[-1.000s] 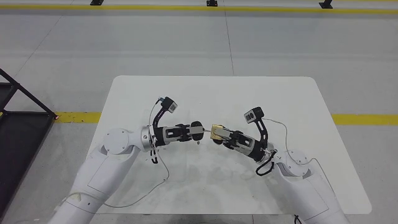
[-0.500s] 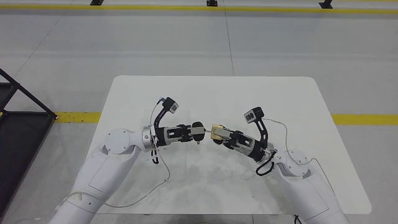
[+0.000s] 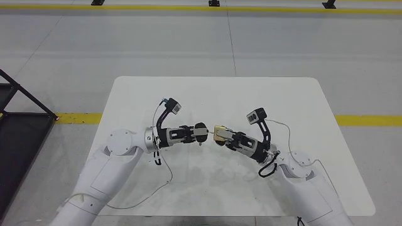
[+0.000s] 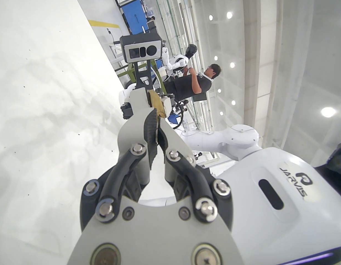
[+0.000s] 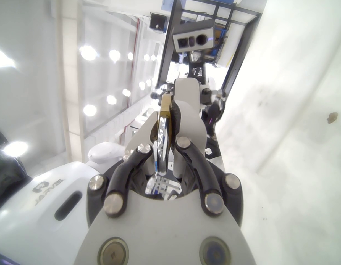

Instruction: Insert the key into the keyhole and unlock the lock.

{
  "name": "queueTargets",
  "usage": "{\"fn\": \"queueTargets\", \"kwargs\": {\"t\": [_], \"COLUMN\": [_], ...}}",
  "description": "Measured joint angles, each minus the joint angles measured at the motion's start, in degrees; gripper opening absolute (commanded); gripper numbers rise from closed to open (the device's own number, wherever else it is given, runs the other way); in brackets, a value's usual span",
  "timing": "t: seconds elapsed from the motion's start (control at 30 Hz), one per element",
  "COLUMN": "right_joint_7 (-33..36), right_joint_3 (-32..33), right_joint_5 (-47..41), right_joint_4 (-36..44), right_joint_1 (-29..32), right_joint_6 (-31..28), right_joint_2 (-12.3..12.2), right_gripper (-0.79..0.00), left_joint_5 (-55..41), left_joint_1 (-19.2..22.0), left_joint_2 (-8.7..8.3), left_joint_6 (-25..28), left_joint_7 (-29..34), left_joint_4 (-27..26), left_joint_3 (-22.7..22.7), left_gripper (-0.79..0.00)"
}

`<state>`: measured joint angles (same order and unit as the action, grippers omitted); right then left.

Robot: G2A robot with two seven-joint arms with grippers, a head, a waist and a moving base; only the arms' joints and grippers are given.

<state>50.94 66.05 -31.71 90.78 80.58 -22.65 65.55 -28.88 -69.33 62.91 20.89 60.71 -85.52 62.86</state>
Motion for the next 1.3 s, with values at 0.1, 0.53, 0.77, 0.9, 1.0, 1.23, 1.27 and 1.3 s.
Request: {"fn": "queueTargets", "kwargs": {"t": [0.1,0.53,0.77,0.9,1.0,1.23,1.27,1.3], "right_joint_7": [0.0,0.0,0.0,0.0,0.0,0.0,0.0,0.0], "right_joint_3": [0.0,0.0,0.0,0.0,0.0,0.0,0.0,0.0], "right_joint_5": [0.0,0.0,0.0,0.0,0.0,0.0,0.0,0.0], "right_joint_4": [0.0,0.0,0.0,0.0,0.0,0.0,0.0,0.0], "right_joint_1": [0.0,0.0,0.0,0.0,0.0,0.0,0.0,0.0], "right_joint_6": [0.0,0.0,0.0,0.0,0.0,0.0,0.0,0.0], "right_joint_2": [0.0,0.0,0.0,0.0,0.0,0.0,0.0,0.0], "right_gripper": [-0.785,-0.785,-0.785,-0.785,-0.785,-0.785,-0.785,-0.785], "left_joint_5": [-0.3,-5.6,-5.5,-5.1,0.4,30.2,36.2,40.3], "left_joint_1": [0.0,-3.7,-3.7,-3.8,-4.0,-4.0,-4.2,-4.4], "left_joint_2": [-0.04,-2.20,-2.20,-2.19,-2.30,-2.58,-2.43,-2.28], "left_joint_6": [0.4,0.1,0.3,0.7,6.8,29.4,32.2,33.9], "left_joint_7": [0.0,9.1,8.8,8.3,5.7,-7.1,-10.7,-13.4], "left_joint_4": [0.2,1.6,1.6,1.6,1.2,1.5,0.9,0.5], "left_joint_3": [0.5,9.7,9.7,9.8,10.5,14.5,15.1,15.3], "left_gripper": [-0.785,-0.785,-0.785,-0.785,-0.785,-0.785,-0.785,-0.785]}}
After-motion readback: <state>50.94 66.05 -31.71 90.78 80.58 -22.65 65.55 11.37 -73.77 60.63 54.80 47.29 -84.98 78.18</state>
